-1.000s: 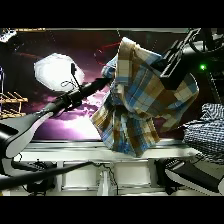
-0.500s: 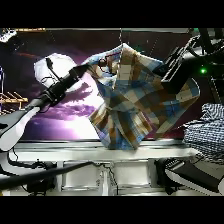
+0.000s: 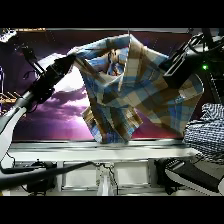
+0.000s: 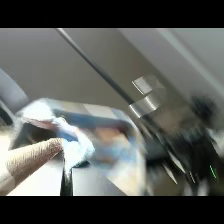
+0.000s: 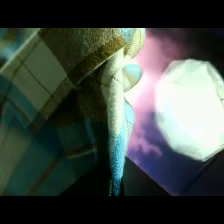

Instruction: Fold the clothes and pants, and hang the long-sleeved shirts on hangers.

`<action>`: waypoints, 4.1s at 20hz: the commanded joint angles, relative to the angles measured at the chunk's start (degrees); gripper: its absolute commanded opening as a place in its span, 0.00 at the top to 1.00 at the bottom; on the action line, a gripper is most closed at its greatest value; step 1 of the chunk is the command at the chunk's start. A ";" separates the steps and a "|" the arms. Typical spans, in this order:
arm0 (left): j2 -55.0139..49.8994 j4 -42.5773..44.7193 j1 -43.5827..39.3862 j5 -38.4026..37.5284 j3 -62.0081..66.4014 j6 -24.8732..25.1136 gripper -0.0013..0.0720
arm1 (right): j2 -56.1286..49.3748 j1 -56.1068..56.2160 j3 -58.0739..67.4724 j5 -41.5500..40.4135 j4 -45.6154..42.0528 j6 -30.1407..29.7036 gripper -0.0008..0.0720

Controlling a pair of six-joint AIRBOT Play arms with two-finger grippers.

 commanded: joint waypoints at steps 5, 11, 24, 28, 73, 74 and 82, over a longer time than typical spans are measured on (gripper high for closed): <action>6.38 16.74 -12.76 -3.15 0.02 -1.09 0.84 | 0.09 0.02 0.02 -10.25 -2.51 5.42 0.95; 6.40 17.53 -19.54 -0.46 0.02 0.68 0.40 | 2.69 -0.04 0.02 -13.55 -8.85 12.11 0.95; 24.22 51.43 -20.06 19.21 0.00 -19.89 0.53 | 9.75 -24.81 0.00 -16.17 -48.76 58.38 0.95; 27.87 56.24 -20.04 19.23 0.02 -23.41 0.54 | 9.66 -38.58 0.02 -25.16 -48.78 61.09 0.95; 28.17 61.46 -18.97 26.93 1.31 -32.33 0.47 | 12.02 -70.79 0.42 -74.27 0.83 66.18 0.40; 28.17 62.71 -17.66 26.97 2.95 -33.29 0.48 | 12.39 -66.84 0.42 -70.40 6.60 63.39 0.40; 28.94 74.42 -4.11 30.97 22.34 -41.35 0.48 | 8.83 -24.76 -12.96 -34.58 21.24 14.82 0.40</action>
